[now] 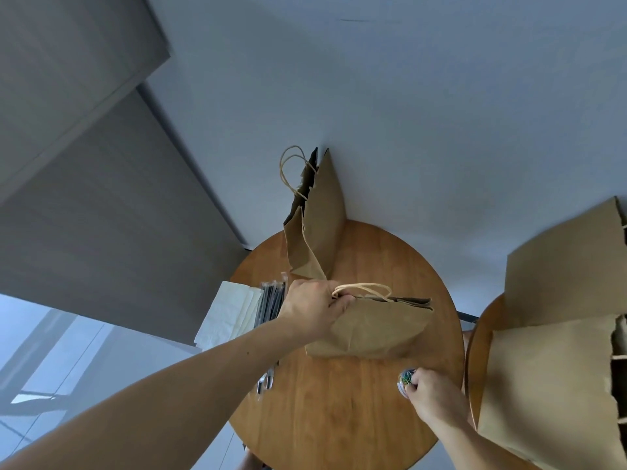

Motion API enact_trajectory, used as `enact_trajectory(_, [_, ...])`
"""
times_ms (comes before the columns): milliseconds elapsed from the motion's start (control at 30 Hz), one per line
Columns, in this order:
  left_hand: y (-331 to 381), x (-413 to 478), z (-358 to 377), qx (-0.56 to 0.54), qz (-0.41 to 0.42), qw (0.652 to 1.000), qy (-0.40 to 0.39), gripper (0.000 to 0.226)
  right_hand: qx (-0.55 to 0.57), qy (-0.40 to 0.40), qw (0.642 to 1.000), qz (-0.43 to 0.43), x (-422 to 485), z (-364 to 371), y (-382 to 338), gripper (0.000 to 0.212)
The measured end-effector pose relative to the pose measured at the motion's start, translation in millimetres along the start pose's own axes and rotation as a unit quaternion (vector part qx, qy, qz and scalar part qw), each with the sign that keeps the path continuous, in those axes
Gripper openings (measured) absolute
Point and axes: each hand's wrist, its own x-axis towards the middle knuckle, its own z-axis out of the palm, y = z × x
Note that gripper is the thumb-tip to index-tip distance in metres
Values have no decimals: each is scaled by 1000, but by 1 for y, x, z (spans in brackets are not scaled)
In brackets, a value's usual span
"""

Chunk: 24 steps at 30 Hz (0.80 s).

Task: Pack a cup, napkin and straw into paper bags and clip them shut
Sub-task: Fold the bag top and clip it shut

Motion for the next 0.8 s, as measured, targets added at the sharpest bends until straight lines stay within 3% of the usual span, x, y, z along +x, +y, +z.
enact_trajectory(400, [-5, 2, 3, -2, -1, 1000, 5, 27, 58, 41, 998, 2, -6, -3, 4, 16])
enact_trajectory(500, [-5, 2, 3, -10, -2, 1000, 3, 24, 112, 57, 992, -2, -15, -12, 0, 6])
enact_trajectory(567, [-5, 2, 2, -14, -5, 1000, -7, 20, 166, 87, 982, -28, -23, -21, -5, 6])
enact_trajectory(700, [-3, 3, 1, -11, -14, 1000, -22, 34, 221, 171, 945, -173, -43, -50, -31, 6])
enact_trajectory(800, [-3, 5, 1, -19, -14, 999, -29, 24, 271, 235, 908, -215, -52, -82, -61, 11])
